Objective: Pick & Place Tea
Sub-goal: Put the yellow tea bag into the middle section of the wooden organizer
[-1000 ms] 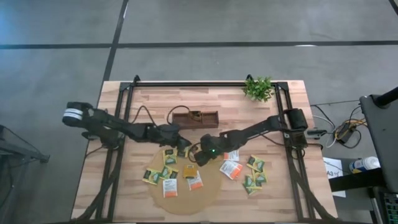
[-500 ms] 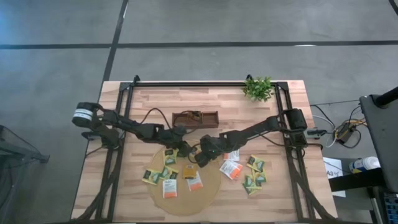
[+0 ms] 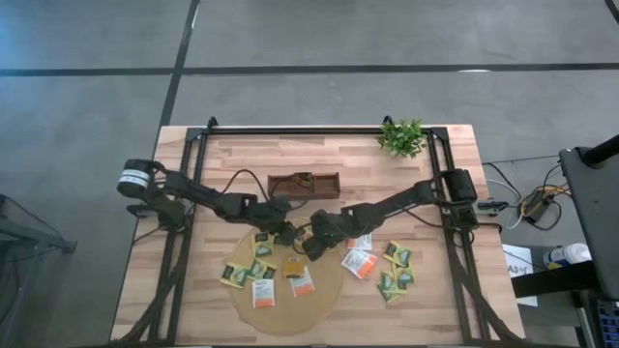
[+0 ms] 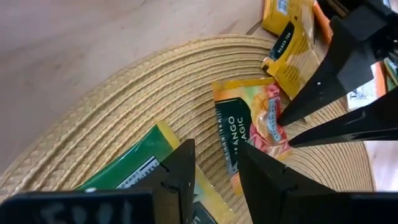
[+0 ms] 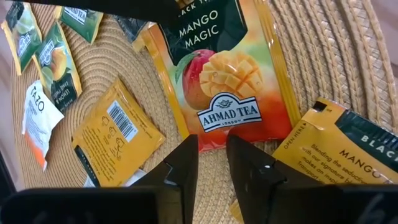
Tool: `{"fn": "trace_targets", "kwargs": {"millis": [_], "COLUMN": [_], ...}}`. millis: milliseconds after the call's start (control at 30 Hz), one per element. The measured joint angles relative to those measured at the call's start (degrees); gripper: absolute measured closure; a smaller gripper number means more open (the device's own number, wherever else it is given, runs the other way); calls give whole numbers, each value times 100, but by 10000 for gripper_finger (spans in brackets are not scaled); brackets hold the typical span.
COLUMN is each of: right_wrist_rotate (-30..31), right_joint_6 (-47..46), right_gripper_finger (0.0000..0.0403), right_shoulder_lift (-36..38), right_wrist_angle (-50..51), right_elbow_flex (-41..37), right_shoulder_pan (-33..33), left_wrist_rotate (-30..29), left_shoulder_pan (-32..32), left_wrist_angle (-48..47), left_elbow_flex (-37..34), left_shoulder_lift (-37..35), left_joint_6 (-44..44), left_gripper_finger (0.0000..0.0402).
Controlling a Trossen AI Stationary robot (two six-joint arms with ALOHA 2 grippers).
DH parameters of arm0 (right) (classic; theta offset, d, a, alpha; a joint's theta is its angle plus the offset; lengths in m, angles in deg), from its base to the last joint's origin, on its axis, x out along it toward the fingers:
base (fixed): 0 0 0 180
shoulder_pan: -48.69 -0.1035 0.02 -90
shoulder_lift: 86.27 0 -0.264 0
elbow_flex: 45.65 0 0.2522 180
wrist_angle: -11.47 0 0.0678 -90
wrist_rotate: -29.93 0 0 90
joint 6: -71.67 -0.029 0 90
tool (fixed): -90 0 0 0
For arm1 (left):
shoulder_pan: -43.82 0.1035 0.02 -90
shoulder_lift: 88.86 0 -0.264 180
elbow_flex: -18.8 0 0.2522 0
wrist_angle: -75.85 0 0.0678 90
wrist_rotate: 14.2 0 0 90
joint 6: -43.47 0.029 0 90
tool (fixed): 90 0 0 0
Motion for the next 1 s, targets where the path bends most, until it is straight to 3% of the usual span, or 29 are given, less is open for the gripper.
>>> {"fn": "trace_targets", "kwargs": {"millis": [300, 667, 1000], "right_wrist_rotate": [112, 111, 108], "right_joint_6": [11, 61, 187], "right_gripper_finger": [317, 313, 306], "right_shoulder_lift": [-9, -9, 22], "right_wrist_angle": [-129, -139, -139], "right_elbow_flex": [-9, -9, -7], "right_shoulder_pan": [4, 4, 4], "left_wrist_rotate": [322, 335, 278], "left_shoulder_pan": [-20, -22, -22], "left_wrist_angle": [457, 573, 578], "left_elbow_flex": [20, 35, 83], "left_shoulder_lift": [304, 180, 174], "left_joint_6": [-2, 134, 360], "left_gripper_finger": [289, 294, 392]}}
